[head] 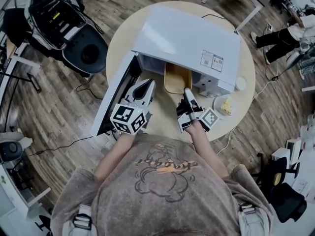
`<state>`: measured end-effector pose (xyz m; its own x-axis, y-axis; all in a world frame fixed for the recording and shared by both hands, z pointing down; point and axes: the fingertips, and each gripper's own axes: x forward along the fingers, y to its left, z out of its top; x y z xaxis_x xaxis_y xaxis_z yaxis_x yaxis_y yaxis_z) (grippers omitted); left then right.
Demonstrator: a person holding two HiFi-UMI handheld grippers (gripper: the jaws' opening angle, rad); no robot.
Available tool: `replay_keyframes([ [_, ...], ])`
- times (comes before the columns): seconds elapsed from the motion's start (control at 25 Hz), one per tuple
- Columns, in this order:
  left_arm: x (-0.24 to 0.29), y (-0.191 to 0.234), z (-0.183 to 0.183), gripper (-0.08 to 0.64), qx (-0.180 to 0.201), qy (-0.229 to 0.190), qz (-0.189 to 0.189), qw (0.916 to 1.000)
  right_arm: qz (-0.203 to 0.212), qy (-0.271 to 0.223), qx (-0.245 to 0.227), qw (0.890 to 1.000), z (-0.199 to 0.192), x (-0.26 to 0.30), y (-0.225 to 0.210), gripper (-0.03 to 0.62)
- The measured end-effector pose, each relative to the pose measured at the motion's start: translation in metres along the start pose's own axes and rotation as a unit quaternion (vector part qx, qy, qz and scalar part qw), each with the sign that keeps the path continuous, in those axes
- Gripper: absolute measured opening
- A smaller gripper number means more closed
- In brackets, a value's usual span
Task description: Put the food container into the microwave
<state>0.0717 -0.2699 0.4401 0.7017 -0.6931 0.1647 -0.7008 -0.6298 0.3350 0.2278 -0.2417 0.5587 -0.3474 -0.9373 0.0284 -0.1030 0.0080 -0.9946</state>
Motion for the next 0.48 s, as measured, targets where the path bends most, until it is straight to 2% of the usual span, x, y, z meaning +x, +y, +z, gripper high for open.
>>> replay_keyframes([
  [0.48,0.001,0.004,-0.002,0.034,-0.003,0.005,0.005,1.0,-0.001,-0.018,0.016,1.0,0.011,0.028,-0.018,0.224],
])
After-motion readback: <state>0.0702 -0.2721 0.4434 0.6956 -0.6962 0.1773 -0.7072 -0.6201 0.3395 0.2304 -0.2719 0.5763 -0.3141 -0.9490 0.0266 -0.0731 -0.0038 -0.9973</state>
